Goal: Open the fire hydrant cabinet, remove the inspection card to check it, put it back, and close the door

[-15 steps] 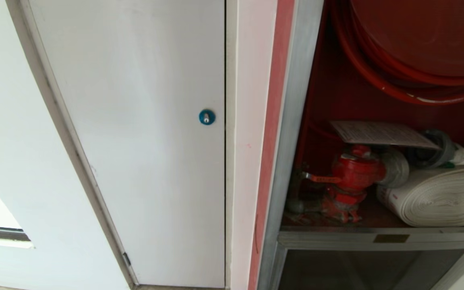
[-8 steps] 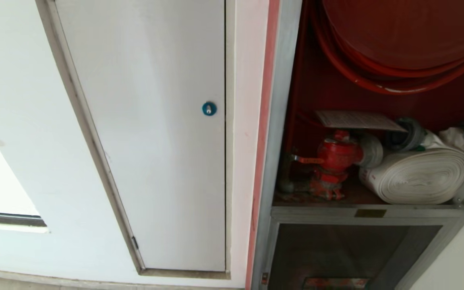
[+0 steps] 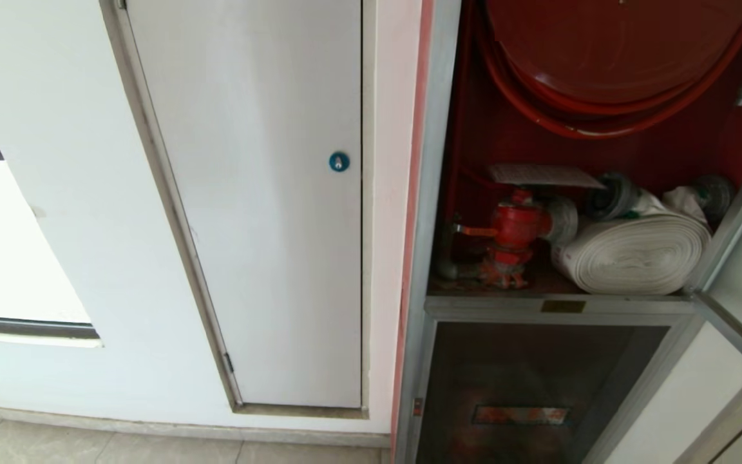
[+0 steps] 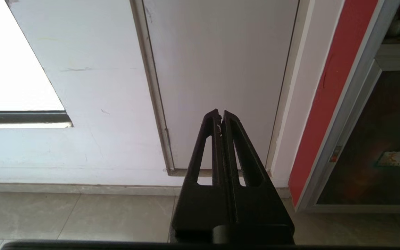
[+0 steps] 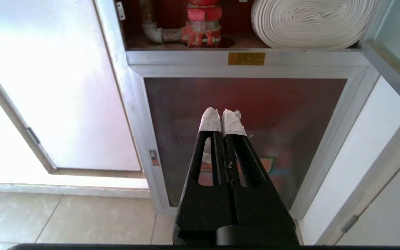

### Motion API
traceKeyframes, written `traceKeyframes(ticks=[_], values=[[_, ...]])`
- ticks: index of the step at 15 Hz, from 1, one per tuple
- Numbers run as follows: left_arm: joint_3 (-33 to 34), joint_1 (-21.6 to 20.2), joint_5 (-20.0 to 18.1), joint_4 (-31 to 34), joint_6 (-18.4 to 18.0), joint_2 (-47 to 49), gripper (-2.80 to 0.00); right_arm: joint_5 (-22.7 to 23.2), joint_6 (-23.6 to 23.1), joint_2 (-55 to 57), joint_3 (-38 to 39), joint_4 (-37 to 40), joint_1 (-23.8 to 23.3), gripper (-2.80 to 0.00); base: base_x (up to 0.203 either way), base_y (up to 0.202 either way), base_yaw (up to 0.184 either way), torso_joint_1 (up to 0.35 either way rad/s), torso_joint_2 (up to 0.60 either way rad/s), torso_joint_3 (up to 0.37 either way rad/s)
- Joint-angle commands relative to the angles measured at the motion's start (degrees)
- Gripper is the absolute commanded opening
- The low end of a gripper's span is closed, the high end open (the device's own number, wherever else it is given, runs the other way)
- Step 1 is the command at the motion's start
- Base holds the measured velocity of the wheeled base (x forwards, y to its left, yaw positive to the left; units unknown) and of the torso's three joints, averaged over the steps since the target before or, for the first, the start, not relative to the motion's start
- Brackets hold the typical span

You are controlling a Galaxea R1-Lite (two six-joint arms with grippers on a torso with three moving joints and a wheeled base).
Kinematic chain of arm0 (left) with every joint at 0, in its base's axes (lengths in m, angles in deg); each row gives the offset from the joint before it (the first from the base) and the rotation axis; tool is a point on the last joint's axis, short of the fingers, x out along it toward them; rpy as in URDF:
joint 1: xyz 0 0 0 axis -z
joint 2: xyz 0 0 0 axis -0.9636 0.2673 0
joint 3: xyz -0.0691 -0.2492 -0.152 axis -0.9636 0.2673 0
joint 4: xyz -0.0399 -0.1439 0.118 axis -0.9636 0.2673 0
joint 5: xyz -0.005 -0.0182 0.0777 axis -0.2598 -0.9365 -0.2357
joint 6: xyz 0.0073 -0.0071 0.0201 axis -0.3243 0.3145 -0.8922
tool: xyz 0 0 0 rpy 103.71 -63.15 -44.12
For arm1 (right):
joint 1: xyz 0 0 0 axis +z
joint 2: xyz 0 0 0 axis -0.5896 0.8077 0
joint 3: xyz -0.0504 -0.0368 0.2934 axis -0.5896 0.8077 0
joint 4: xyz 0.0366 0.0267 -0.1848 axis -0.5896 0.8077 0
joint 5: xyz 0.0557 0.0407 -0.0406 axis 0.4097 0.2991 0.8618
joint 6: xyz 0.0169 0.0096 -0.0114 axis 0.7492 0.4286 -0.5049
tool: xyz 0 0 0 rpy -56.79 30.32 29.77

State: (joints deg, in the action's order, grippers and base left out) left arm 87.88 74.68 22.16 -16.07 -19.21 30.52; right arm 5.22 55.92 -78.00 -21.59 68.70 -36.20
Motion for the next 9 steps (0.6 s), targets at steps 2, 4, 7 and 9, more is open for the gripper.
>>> traceKeyframes(ticks=[2, 4, 7, 9], values=[[0.70, -0.01, -0.02, -0.01, -0.02, 0.01, -2.80, 0.00, 0.02, 0.09, 0.09, -0.02, -0.01, -2.80, -0.198, 0.000, 0.000, 0.005, 0.00, 0.002], [0.70, -0.01, -0.02, -0.03, -0.03, 0.01, -2.80, 0.00, 0.02, 0.09, 0.09, -0.02, -0.01, -2.80, -0.198, 0.000, 0.001, 0.002, 0.01, 0.004], [0.70, -0.01, -0.02, -0.03, -0.02, 0.01, -2.80, 0.00, 0.10, 0.09, 0.10, -0.02, -0.01, -2.80, -0.196, 0.000, 0.002, 0.001, 0.00, 0.001], [0.70, -0.01, -0.02, -0.03, -0.08, 0.01, -2.80, 0.00, 0.02, 0.09, 0.10, -0.02, -0.01, -2.80, -0.195, 0.000, 0.001, 0.002, 0.00, 0.000]])
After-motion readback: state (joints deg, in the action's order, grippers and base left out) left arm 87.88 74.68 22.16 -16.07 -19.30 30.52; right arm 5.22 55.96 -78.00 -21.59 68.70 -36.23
